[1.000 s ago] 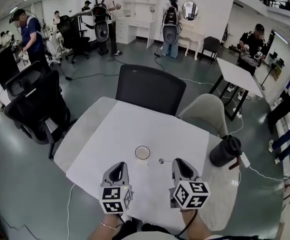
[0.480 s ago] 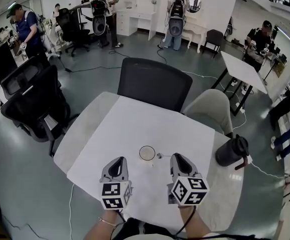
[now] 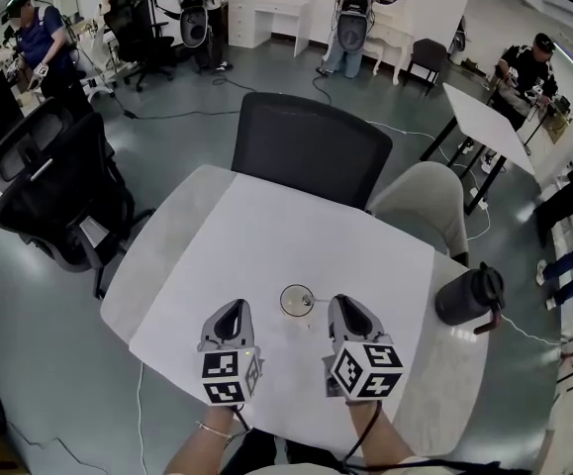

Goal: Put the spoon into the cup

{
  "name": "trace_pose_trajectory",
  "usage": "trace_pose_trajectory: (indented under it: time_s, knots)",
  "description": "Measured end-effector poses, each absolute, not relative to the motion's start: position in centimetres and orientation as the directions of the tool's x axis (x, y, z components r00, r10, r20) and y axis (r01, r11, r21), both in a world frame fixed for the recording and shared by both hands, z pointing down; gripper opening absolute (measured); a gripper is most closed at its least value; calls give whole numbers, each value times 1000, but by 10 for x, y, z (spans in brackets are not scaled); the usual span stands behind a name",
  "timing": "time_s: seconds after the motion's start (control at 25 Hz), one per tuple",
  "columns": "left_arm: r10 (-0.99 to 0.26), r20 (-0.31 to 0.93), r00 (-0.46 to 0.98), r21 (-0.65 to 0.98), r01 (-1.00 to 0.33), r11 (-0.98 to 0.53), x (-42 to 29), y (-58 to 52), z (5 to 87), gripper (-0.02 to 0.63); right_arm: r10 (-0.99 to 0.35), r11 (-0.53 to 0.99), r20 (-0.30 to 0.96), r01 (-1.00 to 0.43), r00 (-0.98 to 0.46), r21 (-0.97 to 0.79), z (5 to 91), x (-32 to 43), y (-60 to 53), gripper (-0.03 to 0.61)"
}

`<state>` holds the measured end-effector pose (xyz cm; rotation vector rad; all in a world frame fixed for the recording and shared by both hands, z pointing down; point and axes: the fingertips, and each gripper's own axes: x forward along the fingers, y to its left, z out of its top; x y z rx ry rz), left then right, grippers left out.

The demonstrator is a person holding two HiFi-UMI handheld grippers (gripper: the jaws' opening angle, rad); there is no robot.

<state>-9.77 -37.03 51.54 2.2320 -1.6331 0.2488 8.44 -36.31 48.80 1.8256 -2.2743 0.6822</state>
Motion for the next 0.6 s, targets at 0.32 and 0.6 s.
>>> trace_pose_trajectory:
  time_s: [0.32,0.6]
  knots:
    - [-874,378,306,206,-948,-243,-107,-375,539,18,-857,165,438,-951,-270,-262,518,72,-367,67]
    - [-857,414,309,215,-947,-237,-116,-373,561,18,-836,161,475,-951,-274,-265,540,62,-369,67]
